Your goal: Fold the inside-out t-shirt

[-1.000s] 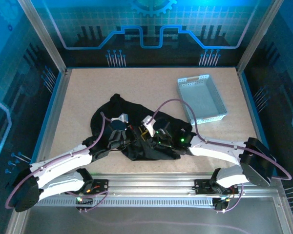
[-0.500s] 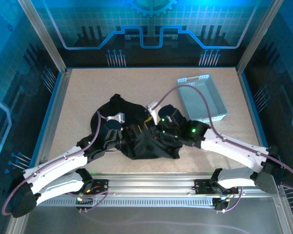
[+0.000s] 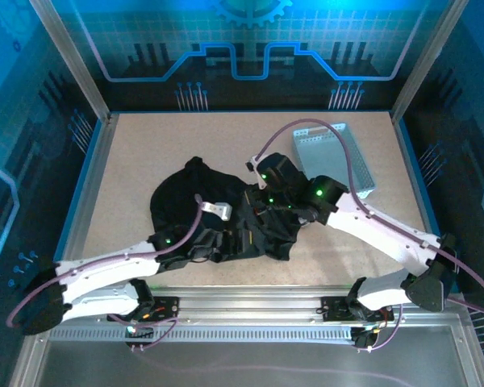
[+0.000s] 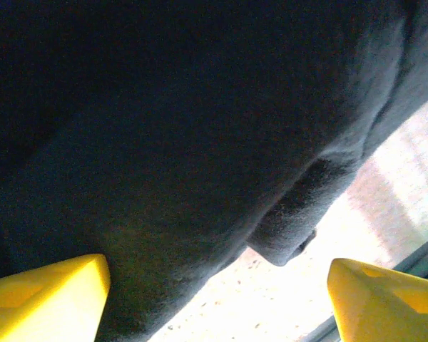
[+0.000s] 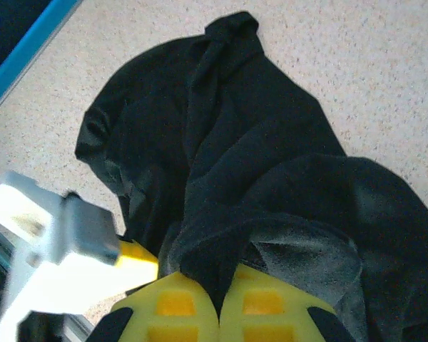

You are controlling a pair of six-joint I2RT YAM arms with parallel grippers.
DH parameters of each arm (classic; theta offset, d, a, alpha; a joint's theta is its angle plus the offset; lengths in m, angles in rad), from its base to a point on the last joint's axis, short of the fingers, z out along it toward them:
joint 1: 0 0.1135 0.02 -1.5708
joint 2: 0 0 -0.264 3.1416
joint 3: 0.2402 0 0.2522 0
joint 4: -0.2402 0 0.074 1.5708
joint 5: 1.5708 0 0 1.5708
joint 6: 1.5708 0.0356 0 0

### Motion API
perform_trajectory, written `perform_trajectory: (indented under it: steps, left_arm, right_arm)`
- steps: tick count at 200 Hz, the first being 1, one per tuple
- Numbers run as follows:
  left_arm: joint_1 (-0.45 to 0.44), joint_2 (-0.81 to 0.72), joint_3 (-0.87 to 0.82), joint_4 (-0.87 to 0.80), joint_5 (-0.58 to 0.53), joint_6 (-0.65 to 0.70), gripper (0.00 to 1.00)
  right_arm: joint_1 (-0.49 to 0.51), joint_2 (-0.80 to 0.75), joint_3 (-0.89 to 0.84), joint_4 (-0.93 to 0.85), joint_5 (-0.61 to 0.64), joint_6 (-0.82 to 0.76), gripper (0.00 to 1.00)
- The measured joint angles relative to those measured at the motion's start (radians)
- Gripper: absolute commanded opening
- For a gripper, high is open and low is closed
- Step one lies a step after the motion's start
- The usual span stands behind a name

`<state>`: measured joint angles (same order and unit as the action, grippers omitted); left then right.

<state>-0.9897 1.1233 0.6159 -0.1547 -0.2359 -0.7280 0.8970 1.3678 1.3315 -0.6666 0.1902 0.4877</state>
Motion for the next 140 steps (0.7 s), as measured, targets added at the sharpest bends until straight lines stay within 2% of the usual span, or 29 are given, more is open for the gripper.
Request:
perform_trajectory:
  steps: [22, 32, 42, 58, 69, 86, 98, 119, 140]
  left_arm:
    - [-0.034, 0.079, 0.011, 0.071, -0.038, 0.009, 0.93]
    - [-0.034, 0.109, 0.012, 0.109, -0.068, 0.003, 0.92]
    - [-0.034, 0.145, 0.014, 0.146, -0.098, 0.000, 0.88]
    - [-0.028, 0.207, 0.032, 0.176, -0.142, -0.008, 0.69]
    - [-0.019, 0.231, 0.034, 0.208, -0.157, -0.007, 0.52]
    - [0.010, 0.231, 0.029, 0.249, -0.158, 0.024, 0.26]
    - [0.028, 0.205, 0.018, 0.270, -0.158, 0.065, 0.12]
    - [0.034, 0.094, -0.002, 0.264, -0.154, 0.172, 0.00]
    - [0.046, -0.086, -0.003, 0.216, -0.145, 0.275, 0.00]
  right_arm:
    - [0.000, 0.007, 0.000, -0.007, -0.003, 0.034, 0.00]
    - [0.000, 0.006, 0.000, -0.006, -0.008, 0.048, 0.00]
    - [0.000, 0.003, 0.000, -0.006, -0.014, 0.061, 0.00]
    - [0.000, -0.008, -0.001, -0.008, -0.015, 0.085, 0.00]
    - [0.000, -0.023, -0.002, -0.017, -0.014, 0.100, 0.00]
    - [-0.003, -0.056, -0.002, -0.042, -0.001, 0.116, 0.00]
    - [-0.019, -0.088, -0.002, -0.060, 0.011, 0.122, 0.00]
    - [-0.082, -0.153, -0.003, -0.085, 0.019, 0.122, 0.00]
    - [-0.135, -0.197, -0.002, -0.097, 0.019, 0.122, 0.00]
